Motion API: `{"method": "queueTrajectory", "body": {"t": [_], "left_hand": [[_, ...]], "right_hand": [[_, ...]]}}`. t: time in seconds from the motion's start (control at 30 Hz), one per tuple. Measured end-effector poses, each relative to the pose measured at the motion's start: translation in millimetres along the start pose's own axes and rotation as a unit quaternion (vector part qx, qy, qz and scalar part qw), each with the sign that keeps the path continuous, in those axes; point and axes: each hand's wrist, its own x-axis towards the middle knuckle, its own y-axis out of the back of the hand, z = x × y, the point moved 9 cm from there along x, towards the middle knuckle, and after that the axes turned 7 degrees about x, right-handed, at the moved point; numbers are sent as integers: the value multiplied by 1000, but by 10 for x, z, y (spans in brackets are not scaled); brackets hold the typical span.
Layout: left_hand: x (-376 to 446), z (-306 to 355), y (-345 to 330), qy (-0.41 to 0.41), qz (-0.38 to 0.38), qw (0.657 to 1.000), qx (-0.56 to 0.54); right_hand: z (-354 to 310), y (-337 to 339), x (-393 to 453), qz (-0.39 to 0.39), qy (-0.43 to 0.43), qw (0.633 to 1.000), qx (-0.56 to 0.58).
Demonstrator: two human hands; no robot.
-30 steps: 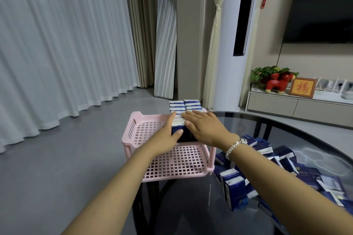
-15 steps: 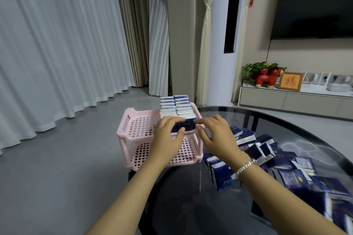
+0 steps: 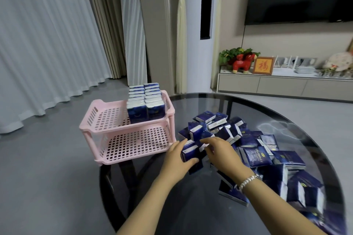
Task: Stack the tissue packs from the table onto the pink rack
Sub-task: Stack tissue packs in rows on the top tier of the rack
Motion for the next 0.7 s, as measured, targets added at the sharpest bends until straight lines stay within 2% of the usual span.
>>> {"method": "queueTrajectory", "body": {"t": [0.1, 0.23, 0.3, 0.37, 0.47, 0.53, 0.6, 0.7], "left_hand": [[-9, -62, -43, 11, 22, 998, -63], [-86, -122, 34, 21, 70, 984, -161], [-159, -175, 87, 42, 90, 957, -273], [-236, -233, 84, 76, 93, 912, -391], [-326, -246, 3, 104, 59, 846, -519], [-365, -208, -31, 102, 31, 823, -558], [-405, -223, -37, 108, 16, 820, -562], [-442, -283, 8, 108, 3, 853, -511]], "right_hand": [[99, -119, -33, -37, -15, 999, 1], [127, -158, -72, -42, -12, 999, 4], [63, -154, -101, -40, 3, 999, 8], [18, -165, -144, -46, -11, 995, 93], [-40, -281, -222, -88, -62, 956, 274], [-63, -338, -242, -89, -79, 927, 356], [-85, -327, -241, -82, -80, 918, 379], [-161, -279, -242, -105, -51, 930, 348]]}}
